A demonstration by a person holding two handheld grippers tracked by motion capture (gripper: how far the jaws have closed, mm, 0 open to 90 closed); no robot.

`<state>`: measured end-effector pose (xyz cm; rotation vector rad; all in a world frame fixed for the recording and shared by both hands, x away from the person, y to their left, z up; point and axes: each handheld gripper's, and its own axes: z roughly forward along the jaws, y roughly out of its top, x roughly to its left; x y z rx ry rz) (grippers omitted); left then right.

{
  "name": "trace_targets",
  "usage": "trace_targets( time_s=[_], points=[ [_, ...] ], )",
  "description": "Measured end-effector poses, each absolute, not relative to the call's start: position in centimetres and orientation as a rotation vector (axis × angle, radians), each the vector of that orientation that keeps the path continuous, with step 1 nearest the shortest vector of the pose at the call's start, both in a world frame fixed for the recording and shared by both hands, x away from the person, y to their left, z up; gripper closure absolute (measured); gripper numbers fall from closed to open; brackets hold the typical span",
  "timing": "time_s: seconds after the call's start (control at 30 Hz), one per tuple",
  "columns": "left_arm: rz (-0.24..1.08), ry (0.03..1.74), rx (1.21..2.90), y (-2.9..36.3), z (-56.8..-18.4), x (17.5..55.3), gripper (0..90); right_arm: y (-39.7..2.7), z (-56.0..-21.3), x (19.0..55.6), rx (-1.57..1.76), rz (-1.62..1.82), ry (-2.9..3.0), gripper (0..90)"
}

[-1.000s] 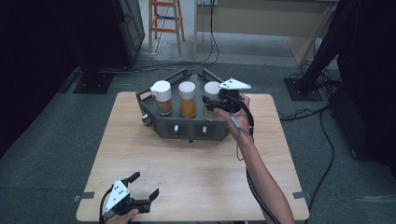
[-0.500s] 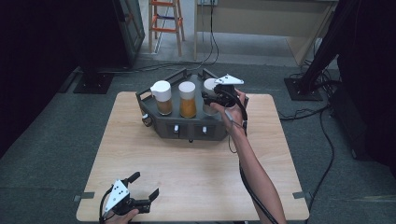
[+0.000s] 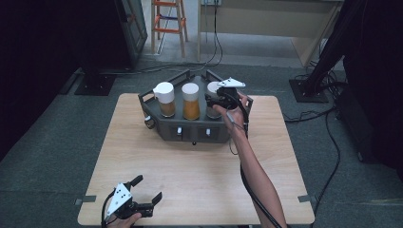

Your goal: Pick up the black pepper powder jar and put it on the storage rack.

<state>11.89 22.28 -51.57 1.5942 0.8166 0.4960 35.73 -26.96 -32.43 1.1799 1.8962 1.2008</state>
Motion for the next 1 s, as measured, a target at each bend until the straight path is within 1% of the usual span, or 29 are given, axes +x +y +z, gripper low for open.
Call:
trace_targets(
  time_s=[0.53,0.67,0.73,0.8,0.87,0.93,1.0],
  points=[
    [0.497,0.813,1.596,22.2,-51.5,11.8,0.9,-27.4,-33.0,35.7,1.206,1.224,1.88,33.7],
    [0.498,0.812,1.594,22.2,-51.6,11.8,0.9,-27.5,-33.1,35.4,1.217,1.239,1.865,28.2],
    [0.498,0.811,1.594,22.2,-51.6,11.8,0.9,-27.8,-33.1,35.3,1.245,1.26,1.856,20.7],
    [0.498,0.812,1.596,22.2,-51.5,11.8,0.9,-28.2,-33.2,35.2,1.256,1.29,1.858,18.5],
    [0.497,0.813,1.597,22.2,-51.6,11.8,0.9,-28.3,-33.2,34.8,1.263,1.294,1.848,13.5],
    [0.497,0.814,1.6,22.1,-51.6,11.8,0.9,-28.5,-33.2,34.5,1.276,1.321,1.838,11.7],
    [0.497,0.813,1.601,22.1,-51.6,11.8,0.9,-28.5,-33.1,34.2,1.294,1.333,1.835,6.5]
  ],
)
